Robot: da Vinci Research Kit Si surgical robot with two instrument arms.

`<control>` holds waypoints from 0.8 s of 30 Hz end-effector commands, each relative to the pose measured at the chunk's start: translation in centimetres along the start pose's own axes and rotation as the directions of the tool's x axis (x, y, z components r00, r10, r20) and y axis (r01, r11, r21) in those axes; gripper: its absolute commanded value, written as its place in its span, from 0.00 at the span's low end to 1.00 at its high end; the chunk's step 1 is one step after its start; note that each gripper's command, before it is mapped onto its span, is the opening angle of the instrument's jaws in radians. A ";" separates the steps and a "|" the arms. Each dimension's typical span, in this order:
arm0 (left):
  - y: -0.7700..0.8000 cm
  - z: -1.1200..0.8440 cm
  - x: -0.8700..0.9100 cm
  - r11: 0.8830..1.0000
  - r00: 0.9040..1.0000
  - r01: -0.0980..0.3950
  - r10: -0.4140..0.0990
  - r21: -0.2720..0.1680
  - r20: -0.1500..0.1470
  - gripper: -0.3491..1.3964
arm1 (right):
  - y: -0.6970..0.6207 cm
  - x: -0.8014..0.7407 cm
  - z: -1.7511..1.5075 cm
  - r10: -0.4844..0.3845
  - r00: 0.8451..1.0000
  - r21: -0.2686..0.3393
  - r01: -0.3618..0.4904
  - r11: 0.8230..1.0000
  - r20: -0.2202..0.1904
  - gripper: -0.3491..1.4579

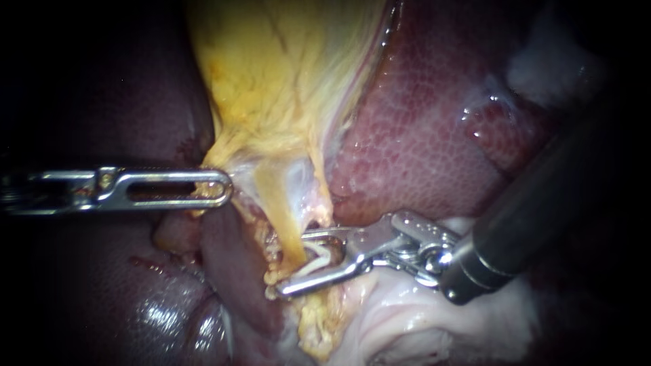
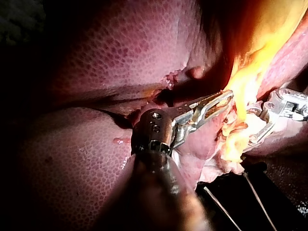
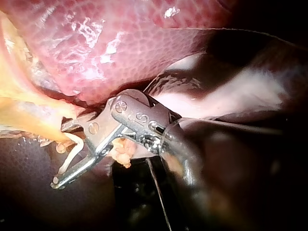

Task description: Clipping third clip left tube

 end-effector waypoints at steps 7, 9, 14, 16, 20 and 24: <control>0.00 0.01 0.00 1.000 1.000 0.000 0.000 -0.001 0.000 0.00 | 0.00 0.24 -0.03 0.014 0.999 -0.003 -0.014 1.000 -0.048 0.48; 0.00 0.01 0.00 1.000 1.000 0.000 0.000 -0.001 0.000 0.00 | 0.00 0.31 -0.05 0.018 0.998 -0.012 -0.018 1.000 -0.057 0.48; 0.00 0.01 0.00 1.000 1.000 0.000 0.000 -0.001 0.000 0.00 | -0.02 0.37 -0.11 0.063 0.996 -0.006 -0.064 0.998 -0.061 0.26; 0.00 0.01 0.00 1.000 1.000 0.000 0.000 -0.001 0.000 0.00 | -0.02 0.35 -0.15 0.086 0.995 0.031 -0.084 0.996 -0.043 0.03; 0.00 0.01 0.00 1.000 1.000 0.000 0.000 -0.001 0.000 0.00 | 0.04 0.34 -0.17 0.097 0.995 0.029 -0.096 0.995 -0.038 0.00; 0.00 0.01 0.00 1.000 1.000 0.000 0.000 -0.001 0.000 0.00 | 0.06 0.32 -0.18 0.103 0.994 0.029 -0.102 0.994 -0.035 0.00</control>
